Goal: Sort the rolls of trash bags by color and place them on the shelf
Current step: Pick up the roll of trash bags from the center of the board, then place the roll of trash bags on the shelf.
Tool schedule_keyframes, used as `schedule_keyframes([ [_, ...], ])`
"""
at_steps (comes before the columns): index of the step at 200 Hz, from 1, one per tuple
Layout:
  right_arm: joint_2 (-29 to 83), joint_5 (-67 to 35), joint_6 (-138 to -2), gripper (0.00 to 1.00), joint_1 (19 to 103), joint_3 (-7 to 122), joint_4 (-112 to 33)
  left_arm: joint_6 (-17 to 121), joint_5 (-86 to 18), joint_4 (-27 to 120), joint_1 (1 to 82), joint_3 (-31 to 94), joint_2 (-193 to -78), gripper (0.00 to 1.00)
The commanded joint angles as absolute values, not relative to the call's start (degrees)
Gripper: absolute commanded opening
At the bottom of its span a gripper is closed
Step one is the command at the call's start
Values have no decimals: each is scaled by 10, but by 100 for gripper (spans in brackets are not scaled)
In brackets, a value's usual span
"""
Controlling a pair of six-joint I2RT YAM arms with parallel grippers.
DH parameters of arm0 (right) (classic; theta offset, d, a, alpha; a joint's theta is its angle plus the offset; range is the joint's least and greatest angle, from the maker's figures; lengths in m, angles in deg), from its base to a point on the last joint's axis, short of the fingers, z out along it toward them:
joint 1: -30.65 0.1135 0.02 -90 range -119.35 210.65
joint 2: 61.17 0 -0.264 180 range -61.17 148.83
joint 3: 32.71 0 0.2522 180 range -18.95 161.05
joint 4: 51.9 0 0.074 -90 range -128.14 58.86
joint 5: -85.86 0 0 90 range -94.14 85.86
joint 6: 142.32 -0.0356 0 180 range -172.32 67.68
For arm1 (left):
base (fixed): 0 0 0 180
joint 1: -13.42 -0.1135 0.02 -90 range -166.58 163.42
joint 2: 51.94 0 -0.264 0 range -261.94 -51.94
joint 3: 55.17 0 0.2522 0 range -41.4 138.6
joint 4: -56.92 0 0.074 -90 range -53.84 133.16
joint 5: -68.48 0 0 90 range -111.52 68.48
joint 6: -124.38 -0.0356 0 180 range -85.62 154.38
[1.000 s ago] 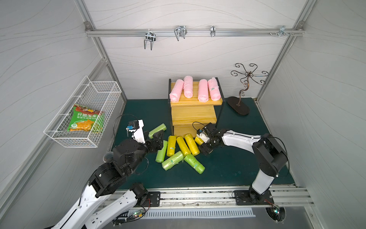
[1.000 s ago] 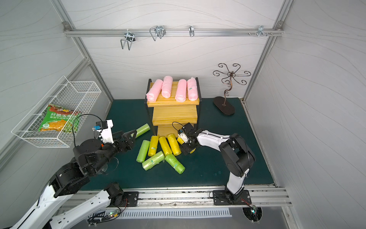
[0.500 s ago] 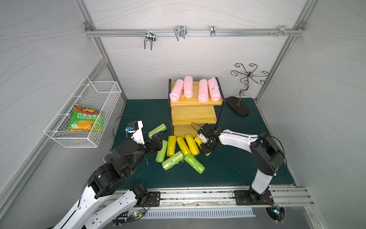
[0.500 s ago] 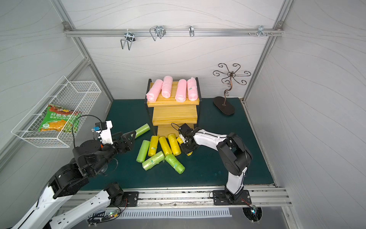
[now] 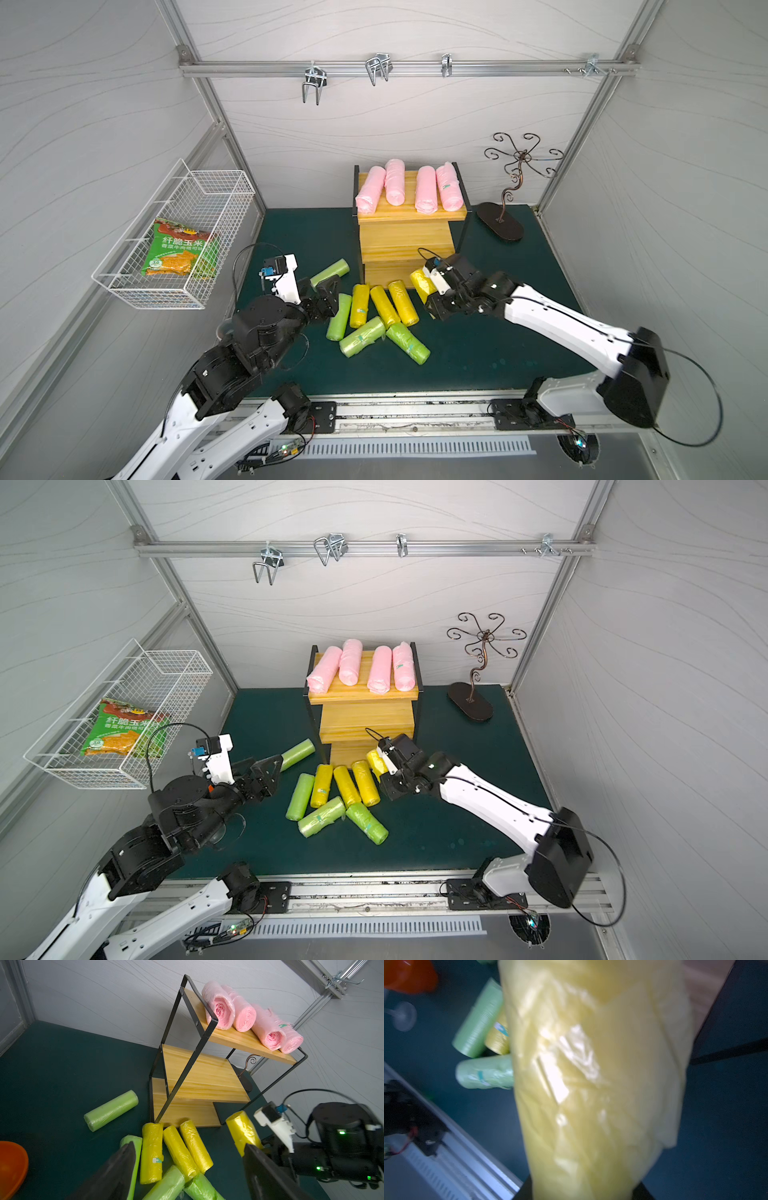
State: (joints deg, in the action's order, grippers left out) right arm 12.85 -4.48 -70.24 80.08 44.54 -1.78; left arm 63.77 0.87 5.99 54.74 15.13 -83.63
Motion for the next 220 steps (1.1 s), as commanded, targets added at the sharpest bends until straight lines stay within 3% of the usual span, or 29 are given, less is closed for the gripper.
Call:
schedule_keyframes([
  [1, 89, -110, -762, 0, 804, 452, -96, 644, 19, 73, 548, 153, -828, 85],
  [46, 130, -200, -903, 0, 804, 435, -263, 649, 16, 76, 548, 154, -829, 84],
  [72, 160, -202, -985, 0, 805, 407, -379, 647, 16, 67, 548, 162, -827, 84],
  [169, 280, -249, -1123, 0, 748, 446, -571, 645, 26, 51, 548, 161, -813, 84],
  [220, 350, -277, -1152, 0, 738, 522, -568, 644, 28, 48, 548, 159, -813, 84],
])
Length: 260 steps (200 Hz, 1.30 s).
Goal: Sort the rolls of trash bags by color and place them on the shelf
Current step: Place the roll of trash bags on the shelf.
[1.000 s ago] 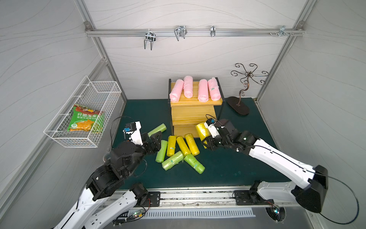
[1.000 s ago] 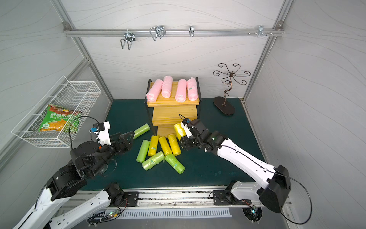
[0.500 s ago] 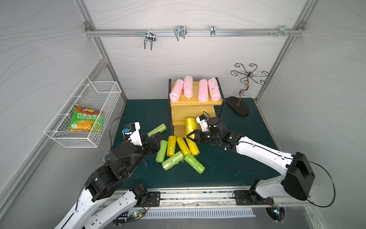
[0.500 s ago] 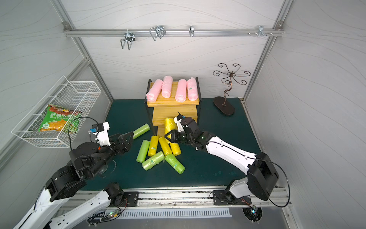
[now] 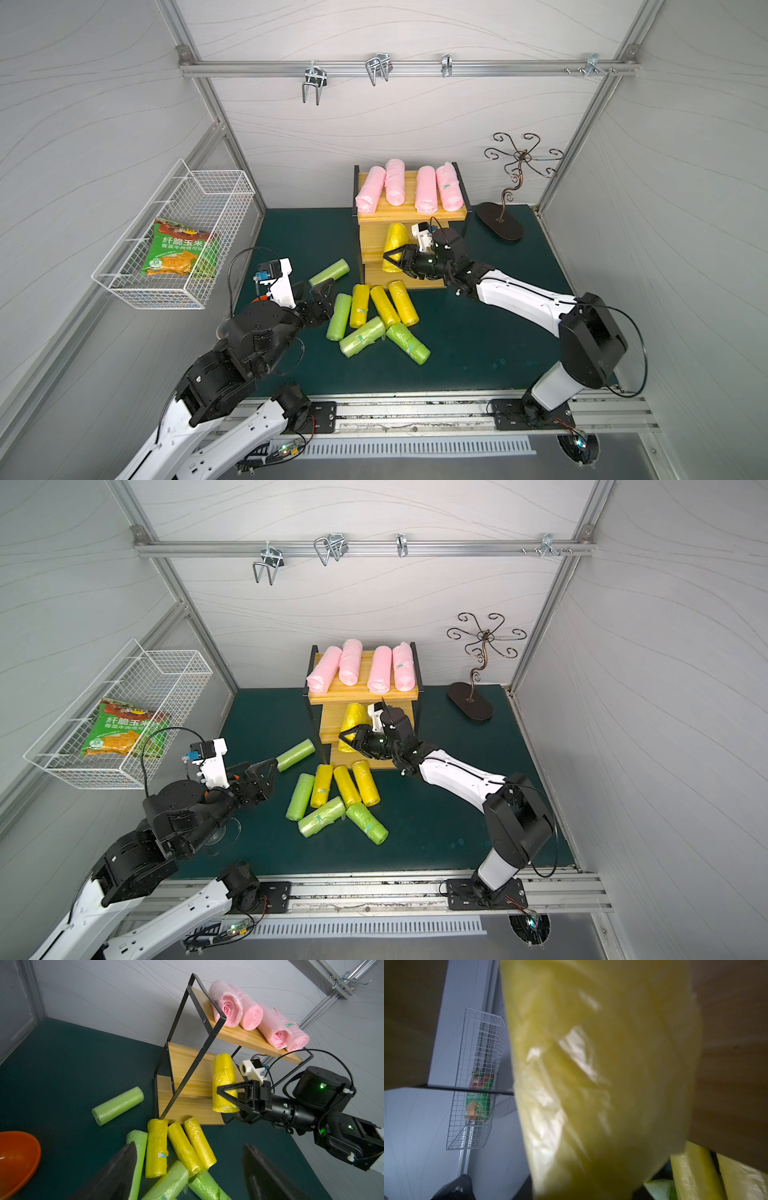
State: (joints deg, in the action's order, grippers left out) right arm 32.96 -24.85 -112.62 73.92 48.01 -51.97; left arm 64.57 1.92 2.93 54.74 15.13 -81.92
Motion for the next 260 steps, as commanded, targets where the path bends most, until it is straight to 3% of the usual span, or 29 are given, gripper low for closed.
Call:
schedule_keyframes([
  [1, 351, -277, -1152, 0, 738, 523, -568, 644, 28, 48, 548, 159, -813, 84],
  [129, 456, -316, -1158, 0, 734, 609, -545, 635, 33, 39, 547, 161, -820, 84],
  [183, 457, -311, -1129, 33, 733, 633, -492, 632, 34, 40, 547, 159, -822, 84],
  [230, 459, -308, -1102, 43, 733, 653, -447, 634, 33, 39, 548, 155, -822, 84],
  [260, 464, -305, -1086, 44, 730, 672, -423, 634, 35, 39, 548, 152, -819, 84],
])
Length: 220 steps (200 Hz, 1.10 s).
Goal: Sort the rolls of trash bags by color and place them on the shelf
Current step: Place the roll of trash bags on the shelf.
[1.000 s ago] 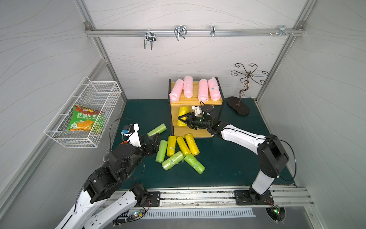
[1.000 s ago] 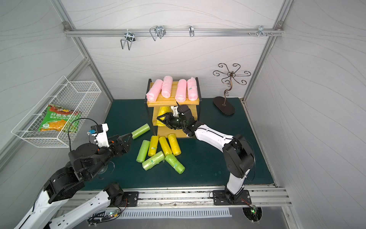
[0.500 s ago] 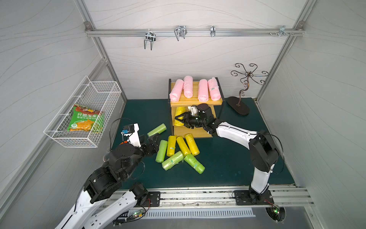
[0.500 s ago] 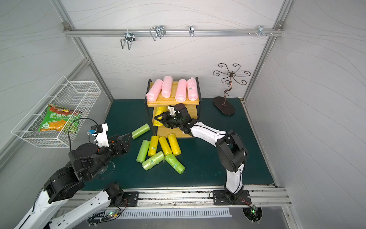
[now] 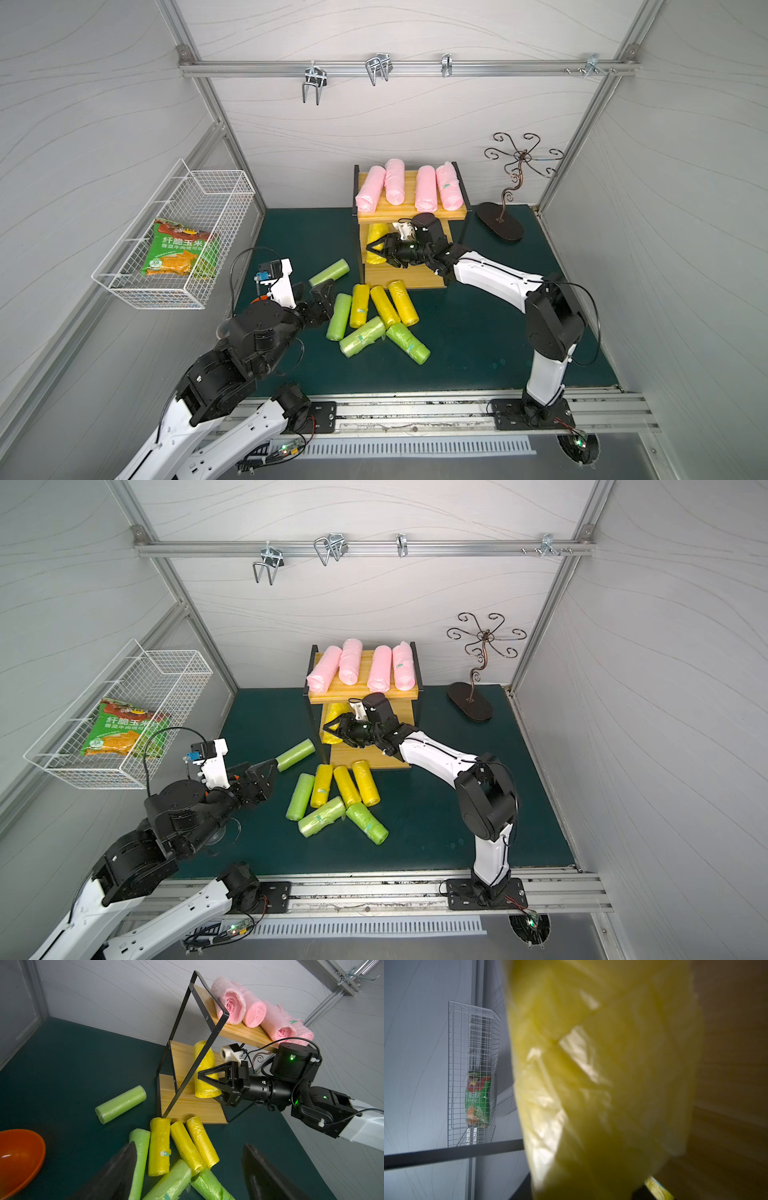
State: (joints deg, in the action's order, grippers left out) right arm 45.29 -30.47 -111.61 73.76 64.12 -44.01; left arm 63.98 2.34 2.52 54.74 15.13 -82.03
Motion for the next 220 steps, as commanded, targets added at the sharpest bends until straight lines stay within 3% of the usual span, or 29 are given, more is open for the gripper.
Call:
schedule_keyframes([
  [1, 464, -305, -1086, 44, 729, 672, -422, 634, 35, 39, 548, 152, -819, 84],
  [220, 467, -315, -1065, 59, 726, 664, -386, 642, 34, 40, 547, 136, -821, 84],
])
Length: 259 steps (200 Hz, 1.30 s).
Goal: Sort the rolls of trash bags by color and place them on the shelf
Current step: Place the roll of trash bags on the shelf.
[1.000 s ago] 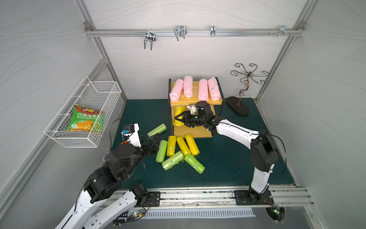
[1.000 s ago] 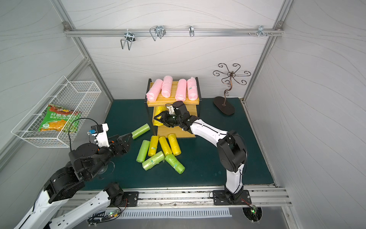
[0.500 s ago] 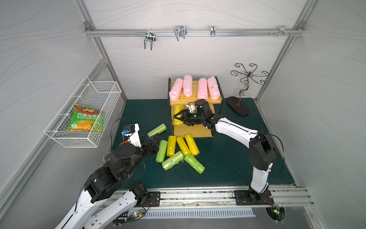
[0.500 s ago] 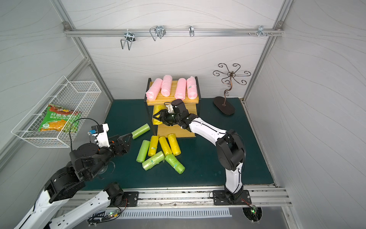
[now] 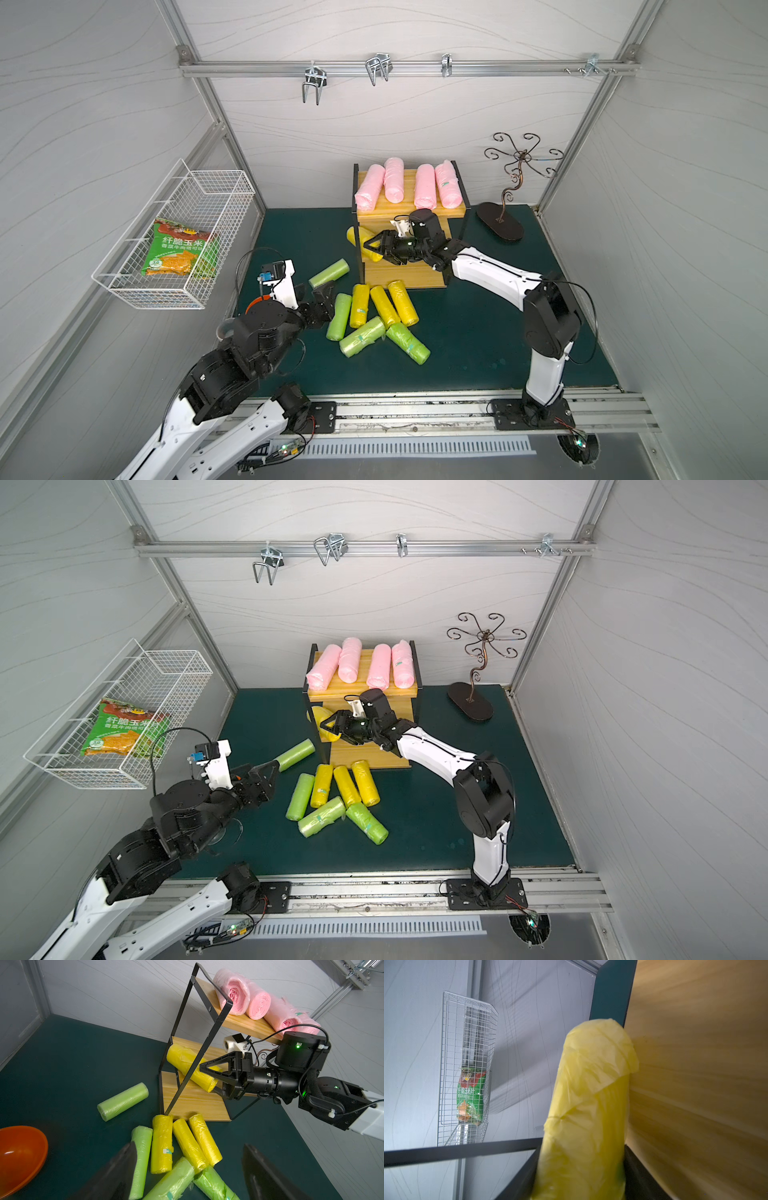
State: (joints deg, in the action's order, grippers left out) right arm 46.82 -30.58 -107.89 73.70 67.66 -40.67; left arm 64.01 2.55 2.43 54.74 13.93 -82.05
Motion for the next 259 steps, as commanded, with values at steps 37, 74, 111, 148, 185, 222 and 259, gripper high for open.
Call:
schedule_keyframes([
  [37, 450, -315, -1063, 54, 726, 634, -393, 643, 34, 43, 548, 126, -819, 84],
  [74, 439, -313, -1064, 28, 725, 607, -407, 634, 44, 54, 547, 115, -826, 85],
  [111, 427, -310, -1068, 5, 726, 589, -422, 644, 69, 55, 546, 120, -871, 86],
  [148, 380, -261, -1069, 0, 728, 530, -474, 669, 49, 40, 537, 158, -938, 86],
  [185, 334, -172, -1038, 0, 743, 472, -528, 692, 35, 57, 534, 159, -935, 84],
  [222, 327, -67, -958, 0, 782, 488, -522, 694, 41, 44, 533, 162, -925, 84],
  [259, 347, 41, -894, 0, 823, 522, -506, 706, 42, 32, 532, 155, -908, 84],
])
